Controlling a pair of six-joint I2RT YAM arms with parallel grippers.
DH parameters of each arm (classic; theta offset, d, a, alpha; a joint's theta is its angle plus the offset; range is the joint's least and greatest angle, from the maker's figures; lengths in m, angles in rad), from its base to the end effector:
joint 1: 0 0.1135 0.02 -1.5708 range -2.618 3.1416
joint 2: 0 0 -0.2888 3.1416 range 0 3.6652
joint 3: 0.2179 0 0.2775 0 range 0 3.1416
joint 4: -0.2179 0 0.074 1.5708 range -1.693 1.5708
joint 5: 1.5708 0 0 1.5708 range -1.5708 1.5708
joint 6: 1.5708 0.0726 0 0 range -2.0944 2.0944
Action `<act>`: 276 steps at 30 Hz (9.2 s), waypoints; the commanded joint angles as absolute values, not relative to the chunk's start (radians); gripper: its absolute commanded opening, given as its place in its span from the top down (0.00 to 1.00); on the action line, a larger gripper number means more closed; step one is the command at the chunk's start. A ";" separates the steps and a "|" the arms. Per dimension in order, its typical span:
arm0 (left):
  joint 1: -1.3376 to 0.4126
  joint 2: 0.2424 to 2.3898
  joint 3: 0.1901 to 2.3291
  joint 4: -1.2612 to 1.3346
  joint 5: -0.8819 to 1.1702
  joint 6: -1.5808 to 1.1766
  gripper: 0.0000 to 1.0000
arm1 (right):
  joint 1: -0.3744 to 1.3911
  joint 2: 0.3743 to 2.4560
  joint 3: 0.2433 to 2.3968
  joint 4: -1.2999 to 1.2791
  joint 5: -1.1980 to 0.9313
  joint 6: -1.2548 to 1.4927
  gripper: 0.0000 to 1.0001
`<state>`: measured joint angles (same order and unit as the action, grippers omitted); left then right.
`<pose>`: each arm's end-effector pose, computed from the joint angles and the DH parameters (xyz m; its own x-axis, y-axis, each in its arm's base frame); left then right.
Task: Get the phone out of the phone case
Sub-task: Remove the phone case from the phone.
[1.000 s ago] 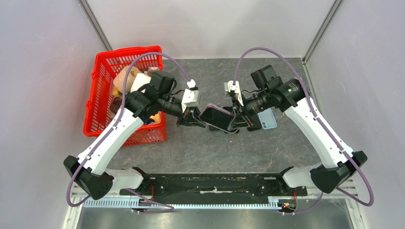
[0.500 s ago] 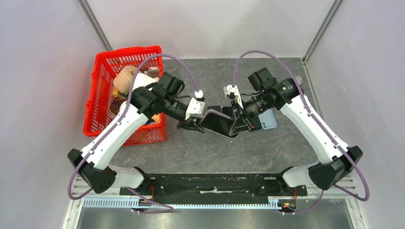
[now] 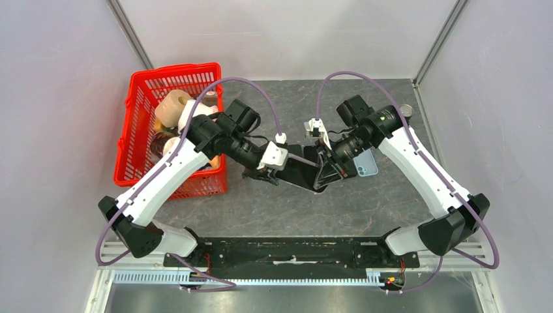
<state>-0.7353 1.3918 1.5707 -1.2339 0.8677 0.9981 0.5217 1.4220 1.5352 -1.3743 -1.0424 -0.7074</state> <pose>0.1736 -0.2317 0.3997 0.2495 0.5071 -0.8250 0.9285 -0.3674 0.0549 0.2057 0.1906 0.3840 -0.3160 -0.5596 -0.7662 -0.9010 -0.0759 0.4271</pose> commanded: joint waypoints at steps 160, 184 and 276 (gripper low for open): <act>-0.510 1.168 1.352 -0.411 0.956 -0.280 0.49 | 0.519 1.470 1.589 -1.270 -1.141 -0.615 1.00; -0.511 1.146 1.314 -0.395 0.983 -0.298 0.49 | 0.519 1.480 1.592 -1.250 -1.125 -0.591 1.00; -0.537 1.293 1.213 -0.143 0.872 -0.253 0.49 | 0.520 1.439 1.578 -1.283 -1.249 -0.666 1.00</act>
